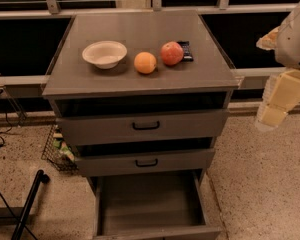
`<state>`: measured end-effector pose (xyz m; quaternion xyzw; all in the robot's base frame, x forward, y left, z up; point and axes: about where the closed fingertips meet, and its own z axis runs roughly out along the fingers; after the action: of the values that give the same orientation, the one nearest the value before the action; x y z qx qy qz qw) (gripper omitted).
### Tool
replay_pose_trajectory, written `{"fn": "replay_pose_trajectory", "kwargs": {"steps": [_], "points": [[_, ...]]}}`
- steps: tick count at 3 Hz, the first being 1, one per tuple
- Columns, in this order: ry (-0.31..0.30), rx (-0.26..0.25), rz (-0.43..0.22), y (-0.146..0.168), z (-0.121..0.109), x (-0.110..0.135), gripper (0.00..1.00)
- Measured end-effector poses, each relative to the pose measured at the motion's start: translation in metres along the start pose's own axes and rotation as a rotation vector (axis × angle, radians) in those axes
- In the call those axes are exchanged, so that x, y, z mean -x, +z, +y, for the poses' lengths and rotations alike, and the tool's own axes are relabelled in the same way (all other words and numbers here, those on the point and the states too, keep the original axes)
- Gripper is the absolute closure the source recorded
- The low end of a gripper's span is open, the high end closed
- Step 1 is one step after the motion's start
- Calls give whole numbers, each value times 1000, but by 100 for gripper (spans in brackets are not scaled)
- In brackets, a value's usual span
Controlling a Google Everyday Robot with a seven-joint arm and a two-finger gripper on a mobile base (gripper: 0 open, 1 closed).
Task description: Place apple into bottom drawer
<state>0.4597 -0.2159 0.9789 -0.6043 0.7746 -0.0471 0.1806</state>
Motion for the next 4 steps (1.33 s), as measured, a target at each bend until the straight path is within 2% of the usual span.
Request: {"fn": "replay_pose_trajectory", "kwargs": {"steps": [1, 2, 3, 4], "points": [[-41, -53, -29, 17, -40, 21, 0], [-69, -82, -63, 46, -86, 46, 0], [-59, -100, -122, 78, -136, 67, 0], [3, -129, -205, 112, -197, 77, 0]]}}
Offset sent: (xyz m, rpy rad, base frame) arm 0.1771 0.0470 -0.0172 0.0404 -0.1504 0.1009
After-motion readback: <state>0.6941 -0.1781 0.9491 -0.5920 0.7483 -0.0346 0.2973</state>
